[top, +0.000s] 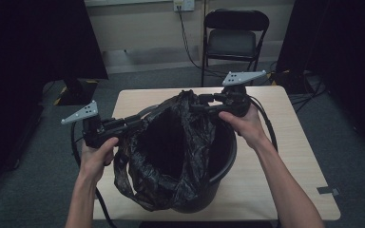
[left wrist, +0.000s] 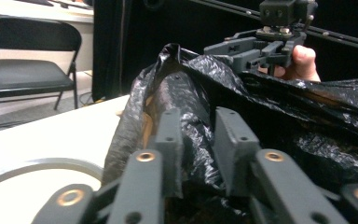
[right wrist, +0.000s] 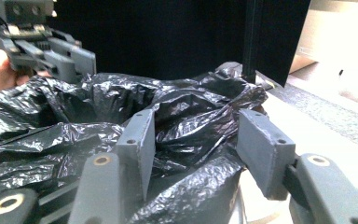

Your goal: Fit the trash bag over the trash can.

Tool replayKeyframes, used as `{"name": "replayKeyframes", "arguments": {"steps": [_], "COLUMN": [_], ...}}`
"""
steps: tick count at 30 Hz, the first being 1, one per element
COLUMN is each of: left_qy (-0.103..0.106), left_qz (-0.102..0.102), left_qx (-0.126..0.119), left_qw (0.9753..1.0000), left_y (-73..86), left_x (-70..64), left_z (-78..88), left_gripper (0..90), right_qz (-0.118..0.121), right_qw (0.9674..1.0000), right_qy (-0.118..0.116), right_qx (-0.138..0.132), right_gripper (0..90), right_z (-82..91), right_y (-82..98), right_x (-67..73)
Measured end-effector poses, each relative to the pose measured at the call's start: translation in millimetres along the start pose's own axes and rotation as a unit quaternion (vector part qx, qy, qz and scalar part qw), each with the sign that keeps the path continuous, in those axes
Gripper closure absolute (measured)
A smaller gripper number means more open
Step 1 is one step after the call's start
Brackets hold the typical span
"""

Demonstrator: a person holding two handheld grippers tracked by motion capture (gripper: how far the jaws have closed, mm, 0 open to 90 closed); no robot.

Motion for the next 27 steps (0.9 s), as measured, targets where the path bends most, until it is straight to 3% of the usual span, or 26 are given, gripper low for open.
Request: {"name": "replayKeyframes", "arguments": {"steps": [1, 2, 7, 9, 17, 23, 27], "left_qy": [0.000, 0.001, -0.005, 0.003, 0.002, 0.000, -0.006], "left_qz": [0.002, 0.005, 0.009, 0.009, 0.013, 0.009, 0.009], "left_qx": [-0.006, -0.012, 0.008, 0.008, -0.002, -0.005, -0.009], "left_qw": [1.0000, 0.9999, 0.9999, 0.9999, 0.9999, 0.9999, 0.9999], "left_y": [-2.2, -4.3, 0.4, 3.3, 5.7, 6.4, 7.1], "left_x": [1.4, 2.3, 7.6, 6.2, 2.8, 0.9, -0.4], "left_z": [-1.0, -3.7, -26.0, -28.5, -23.6, -22.8, -21.7], "left_gripper": [65.4, 64.8, 60.6, 62.2, 62.6, 62.9, 62.7], "right_qz": [0.005, 0.009, 0.019, 0.021, 0.009, -0.013, -0.026], "right_qw": [1.0000, 1.0000, 0.9998, 0.9997, 0.9972, 0.9930, 0.9924], "right_qy": [0.002, 0.002, 0.005, 0.013, 0.042, 0.069, 0.071], "right_qx": [0.002, 0.001, 0.002, -0.001, -0.062, -0.094, -0.097], "right_gripper": [57.1, 59.5, 81.7, 88.4, 90.0, 90.0, 90.0], "right_z": [-0.8, -1.1, -3.7, -2.8, 30.1, 67.5, 75.2], "right_y": [-0.5, -1.0, -0.7, -0.1, 0.2, 21.0, 40.9], "right_x": [-0.7, -0.9, -2.8, -4.4, -8.2, -18.0, -19.0]}}
Point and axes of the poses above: each handheld gripper's, and its own axes: z roughly backward along the jaws, y roughly out of its underside, x roughly to its left, the point moved 8 cm from there along -z, roughly forward along the jaws, and after that the axes turned 1 degree about -y, right-handed, at the moved point
